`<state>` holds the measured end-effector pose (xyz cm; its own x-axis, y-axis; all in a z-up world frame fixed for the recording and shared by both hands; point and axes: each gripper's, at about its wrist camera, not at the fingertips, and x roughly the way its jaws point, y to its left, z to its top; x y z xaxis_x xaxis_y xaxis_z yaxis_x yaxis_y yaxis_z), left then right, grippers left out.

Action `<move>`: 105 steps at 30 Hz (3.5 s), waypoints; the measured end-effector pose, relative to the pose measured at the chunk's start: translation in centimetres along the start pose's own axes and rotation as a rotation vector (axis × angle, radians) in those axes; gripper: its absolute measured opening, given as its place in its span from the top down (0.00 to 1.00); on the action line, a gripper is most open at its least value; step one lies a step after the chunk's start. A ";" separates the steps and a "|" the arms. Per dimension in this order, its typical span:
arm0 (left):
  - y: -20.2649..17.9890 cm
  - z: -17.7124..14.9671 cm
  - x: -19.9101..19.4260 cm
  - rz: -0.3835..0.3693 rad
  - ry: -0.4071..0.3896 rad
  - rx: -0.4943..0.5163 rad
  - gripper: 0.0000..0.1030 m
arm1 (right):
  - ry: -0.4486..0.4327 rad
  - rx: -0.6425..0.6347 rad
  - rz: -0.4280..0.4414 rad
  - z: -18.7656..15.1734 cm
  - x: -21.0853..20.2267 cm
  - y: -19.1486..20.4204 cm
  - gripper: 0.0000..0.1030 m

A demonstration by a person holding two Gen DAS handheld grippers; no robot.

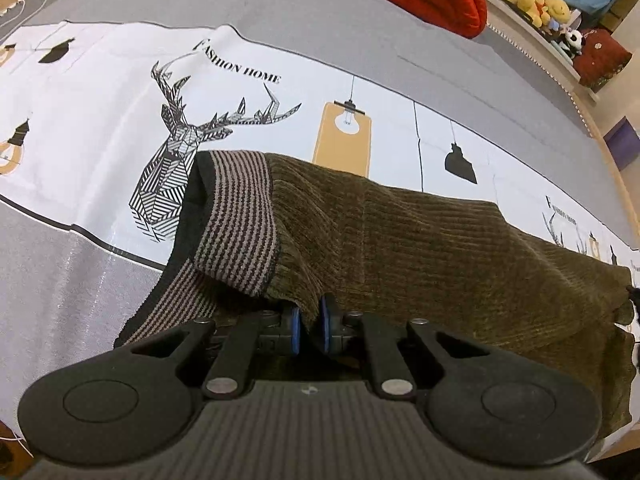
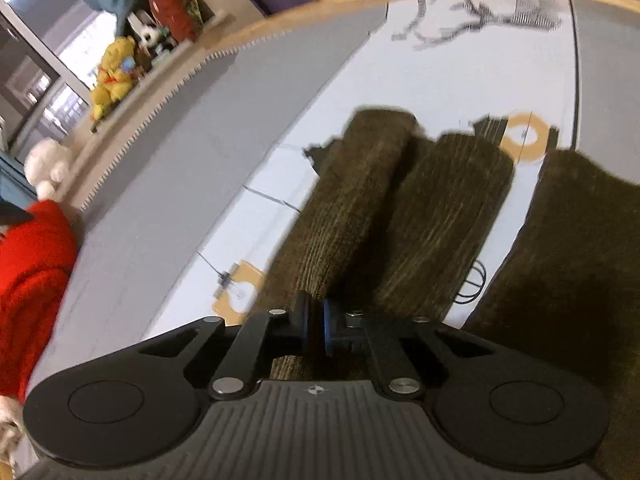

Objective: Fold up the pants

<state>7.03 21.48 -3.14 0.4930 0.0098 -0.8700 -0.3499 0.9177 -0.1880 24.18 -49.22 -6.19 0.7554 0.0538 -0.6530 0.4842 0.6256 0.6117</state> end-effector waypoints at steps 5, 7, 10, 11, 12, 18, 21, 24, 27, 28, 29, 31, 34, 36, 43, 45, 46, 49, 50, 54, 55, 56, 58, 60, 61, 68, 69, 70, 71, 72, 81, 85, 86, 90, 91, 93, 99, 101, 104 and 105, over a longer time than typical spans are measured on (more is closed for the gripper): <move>0.4 -0.2 -2.2 -0.004 -0.080 -0.003 0.94 | -0.054 -0.045 0.029 0.7 -6.9 1.8 0.95; 1.1 -0.5 -3.5 -0.009 -0.120 -0.015 0.96 | -0.072 -0.065 0.033 0.8 -9.8 2.0 0.95; 2.2 -1.4 -5.0 -0.017 -0.145 -0.031 0.96 | -0.090 -0.088 0.029 0.2 -14.7 0.7 0.95; 2.8 -1.8 -5.3 -0.019 -0.143 -0.039 0.96 | -0.091 -0.089 0.022 -0.2 -16.2 -0.3 0.95; 3.2 -2.1 -5.5 -0.020 -0.138 -0.044 0.96 | -0.088 -0.086 0.014 -0.6 -17.3 -1.3 0.95; 5.2 -3.3 -3.2 -0.017 0.006 -0.032 0.95 | 0.127 -0.061 -0.132 -4.1 -16.7 -9.3 0.95; 5.5 -3.3 -2.1 0.002 0.054 -0.044 0.91 | 0.244 0.060 -0.165 -4.0 -14.6 -12.5 0.96; 5.9 -3.1 -1.9 -0.013 0.059 -0.118 0.74 | 0.231 0.055 -0.187 -3.1 -13.8 -13.3 0.92; 5.8 -2.9 -1.5 0.009 0.063 -0.144 0.59 | 0.239 0.121 -0.182 -2.5 -13.0 -14.3 0.92; 5.6 -2.9 -1.3 0.025 0.066 -0.142 0.59 | 0.243 0.139 -0.182 -2.5 -12.9 -14.7 0.92; 5.4 -2.8 -1.2 0.035 0.069 -0.141 0.59 | 0.242 0.164 -0.185 -2.3 -12.6 -15.1 0.91; 5.3 -2.7 -0.8 0.050 0.077 -0.144 0.58 | 0.232 0.196 -0.193 -2.0 -12.5 -15.6 0.87; 5.2 -2.5 -0.3 0.058 0.080 -0.141 0.58 | 0.210 0.233 -0.195 -1.5 -12.3 -16.0 0.84; 5.1 -2.4 -0.1 0.065 0.080 -0.138 0.58 | 0.211 0.249 -0.195 -1.3 -12.1 -16.3 0.83; 4.8 -2.2 0.3 0.083 0.083 -0.131 0.58 | 0.205 0.267 -0.192 -1.1 -11.8 -16.5 0.83; 4.7 -2.2 0.3 0.088 0.082 -0.126 0.58 | 0.201 0.263 -0.192 -1.1 -11.8 -16.4 0.83; 4.7 -2.3 0.3 0.089 0.081 -0.123 0.58 | 0.198 0.259 -0.194 -1.1 -11.9 -16.3 0.83; 4.6 -2.3 0.3 0.090 0.081 -0.118 0.58 | 0.189 0.242 -0.199 -1.1 -12.2 -16.1 0.83; 4.7 -2.3 0.3 0.090 0.081 -0.119 0.58 | 0.186 0.239 -0.201 -1.1 -12.3 -16.0 0.83; 4.6 -2.3 0.3 0.090 0.081 -0.115 0.58 | 0.182 0.234 -0.203 -1.2 -12.6 -16.0 0.83; 4.6 -2.3 0.3 0.092 0.081 -0.113 0.60 | 0.181 0.232 -0.205 -1.2 -12.7 -16.0 0.83; 4.6 -2.3 0.3 0.095 0.080 -0.109 0.65 | 0.180 0.228 -0.206 -1.3 -12.7 -16.0 0.84; 4.6 -2.3 0.3 0.094 0.081 -0.096 0.80 | 0.176 0.208 -0.207 -1.3 -12.8 -15.8 0.92; 4.1 -2.3 0.0 0.082 0.066 -0.058 0.88 | 0.148 0.152 -0.211 -1.2 -13.4 -15.2 0.98; 3.7 -2.3 -0.5 0.088 0.041 -0.024 0.89 | 0.126 0.126 -0.210 -1.2 -13.8 -14.9 0.98; 4.4 -3.3 -5.1 0.078 -0.089 -0.049 0.91 | -0.061 0.048 -0.160 -1.2 -19.3 -13.4 0.99; 4.6 -3.4 -4.6 0.088 -0.056 -0.051 0.90 | -0.038 0.052 -0.184 -1.2 -19.1 -13.8 0.99; 4.7 -3.5 -3.7 0.106 -0.010 -0.044 0.89 | 0.005 0.066 -0.210 -1.3 -18.6 -14.4 0.99; 4.8 -3.5 -2.9 0.131 0.026 -0.038 0.84 | 0.048 0.084 -0.234 -1.3 -17.9 -15.1 0.99; 4.9 -3.5 -2.1 0.163 0.060 -0.033 0.80 | 0.092 0.106 -0.240 -1.3 -17.1 -15.8 0.98; 2.7 -2.6 -5.1 0.310 -0.223 0.030 0.45 | 0.076 0.332 -0.202 0.4 -16.2 -20.1 0.67; -0.4 -3.1 -4.1 0.212 -0.229 0.187 0.45 | 0.040 0.401 -0.217 0.8 -15.5 -21.4 0.62; -1.2 -3.3 -3.8 0.187 -0.226 0.221 0.45 | 0.025 0.406 -0.222 1.2 -15.4 -21.7 0.62; -3.8 -4.1 -2.1 0.066 -0.157 0.318 0.45 | -0.019 0.413 -0.220 1.8 -15.3 -22.5 0.62; -4.4 -4.4 -1.5 0.031 -0.114 0.336 0.45 | -0.024 0.396 -0.226 1.9 -15.3 -22.5 0.62; -5.4 -5.1 -0.7 0.002 -0.055 0.356 0.45 | -0.019 0.319 -0.228 2.1 -15.2 -21.9 0.99; -7.0 -5.3 0.3 0.023 -0.049 0.398 0.45 | -0.250 0.071 -0.263 2.7 -19.5 -17.7 1.00; -7.0 -5.3 0.5 0.032 -0.043 0.400 0.45 | -0.236 0.063 -0.345 2.7 -19.6 -18.2 1.00; -7.1 -5.4 0.7 0.049 -0.034 0.411 0.45 | -0.108 0.289 -0.260 2.7 -18.7 -22.1 0.96; -7.1 -5.4 0.8 0.055 -0.031 0.413 0.45 | -0.075 0.356 -0.218 2.5 -18.5 -23.1 0.96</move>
<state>5.59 12.85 -4.93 0.5087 0.0697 -0.8581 -0.0311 0.9976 0.0626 0.15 -66.62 -7.09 0.6421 -0.1154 -0.7579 0.7487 0.3072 0.5875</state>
